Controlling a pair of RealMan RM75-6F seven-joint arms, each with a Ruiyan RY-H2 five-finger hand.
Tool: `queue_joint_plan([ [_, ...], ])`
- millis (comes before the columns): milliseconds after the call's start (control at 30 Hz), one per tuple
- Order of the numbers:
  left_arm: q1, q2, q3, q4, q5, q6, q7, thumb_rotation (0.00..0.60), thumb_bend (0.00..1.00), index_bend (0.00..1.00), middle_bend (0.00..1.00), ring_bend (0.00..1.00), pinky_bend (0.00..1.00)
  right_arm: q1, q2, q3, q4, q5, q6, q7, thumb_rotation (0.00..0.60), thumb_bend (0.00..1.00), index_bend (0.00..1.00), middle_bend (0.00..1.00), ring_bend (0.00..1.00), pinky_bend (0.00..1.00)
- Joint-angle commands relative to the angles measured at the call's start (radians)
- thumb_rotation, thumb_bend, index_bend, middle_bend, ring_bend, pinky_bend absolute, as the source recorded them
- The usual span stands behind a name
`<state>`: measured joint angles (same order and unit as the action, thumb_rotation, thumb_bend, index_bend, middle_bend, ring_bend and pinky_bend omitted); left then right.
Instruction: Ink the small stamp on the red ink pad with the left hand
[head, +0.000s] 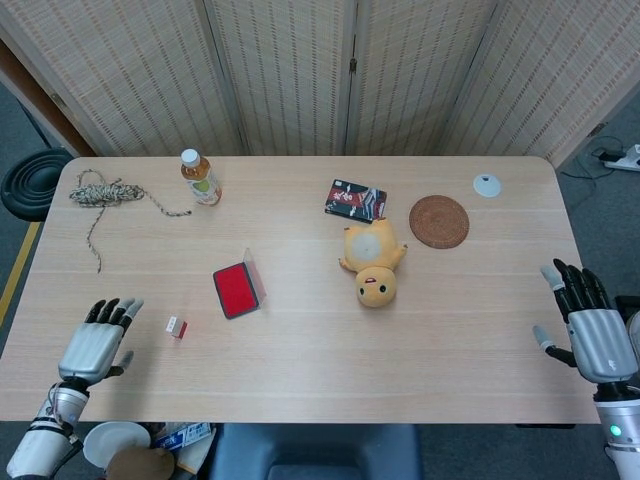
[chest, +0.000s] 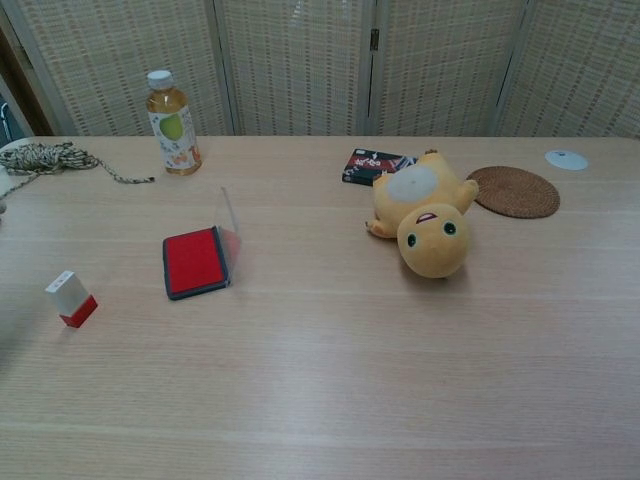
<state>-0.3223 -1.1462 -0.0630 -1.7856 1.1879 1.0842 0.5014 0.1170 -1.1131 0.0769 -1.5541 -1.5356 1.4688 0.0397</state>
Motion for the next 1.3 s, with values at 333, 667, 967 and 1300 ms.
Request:
queue_joint_plan([
  [333, -0.156, -0.096, -0.027, -0.032, -0.237, -0.06, 0.225, 0.6, 0.38, 0.1, 0.0, 0.0, 0.0, 0.008, 0.03, 0.003, 0.02, 0.021, -0.028, 0.085, 0.6, 0.3, 0.0, 0.0, 0.0, 0.0],
  [667, -0.216, -0.109, -0.013, -0.014, -0.346, -0.076, 0.238, 0.6, 0.38, 0.14, 0.03, 0.0, 0.0, 0.009, 0.034, 0.003, 0.024, 0.025, -0.029, 0.103, 0.6, 0.3, 0.0, 0.0, 0.0, 0.0],
  [967, -0.24, -0.127, 0.003, 0.038, -0.372, -0.09, 0.192, 0.6, 0.38, 0.15, 0.03, 0.0, 0.0, 0.017, 0.032, -0.001, 0.026, 0.026, -0.046, 0.105, 0.6, 0.3, 0.0, 0.0, 0.0, 0.0],
  [1300, -0.276, -0.156, 0.015, 0.11, -0.404, -0.14, 0.14, 0.6, 0.38, 0.17, 0.05, 0.0, 0.0, 0.022, 0.032, 0.001, 0.027, 0.039, -0.06, 0.106, 0.6, 0.3, 0.0, 0.0, 0.0, 0.0],
])
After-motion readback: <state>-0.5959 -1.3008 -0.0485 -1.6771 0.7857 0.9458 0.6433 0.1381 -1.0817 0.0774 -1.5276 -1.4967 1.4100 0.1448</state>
